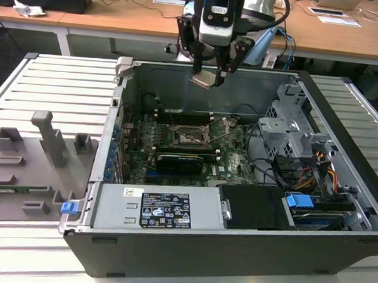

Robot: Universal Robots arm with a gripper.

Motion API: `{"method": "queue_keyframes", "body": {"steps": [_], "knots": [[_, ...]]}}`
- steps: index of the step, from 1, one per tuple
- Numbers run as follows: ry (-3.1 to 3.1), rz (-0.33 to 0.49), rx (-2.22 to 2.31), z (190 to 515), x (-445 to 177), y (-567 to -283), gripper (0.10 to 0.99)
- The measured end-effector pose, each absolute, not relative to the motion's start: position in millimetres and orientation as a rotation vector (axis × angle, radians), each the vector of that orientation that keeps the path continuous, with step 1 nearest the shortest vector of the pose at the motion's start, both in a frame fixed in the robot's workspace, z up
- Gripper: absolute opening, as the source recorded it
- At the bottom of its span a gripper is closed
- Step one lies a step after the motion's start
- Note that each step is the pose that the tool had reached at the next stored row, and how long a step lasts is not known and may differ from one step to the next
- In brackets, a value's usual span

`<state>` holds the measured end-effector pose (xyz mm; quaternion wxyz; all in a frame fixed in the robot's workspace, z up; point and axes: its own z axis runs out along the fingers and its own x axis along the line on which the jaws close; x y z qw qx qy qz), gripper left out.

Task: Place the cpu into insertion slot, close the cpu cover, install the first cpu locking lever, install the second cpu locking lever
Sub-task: 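Place the cpu into insertion slot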

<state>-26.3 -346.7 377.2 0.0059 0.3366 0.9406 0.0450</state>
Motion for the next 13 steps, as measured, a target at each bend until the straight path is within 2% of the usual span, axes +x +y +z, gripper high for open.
{"method": "queue_keyframes", "body": {"steps": [13], "knots": [[2.852, 0.134, 1.264, 375.4, -26.3, -346.7, 0.537]]}}
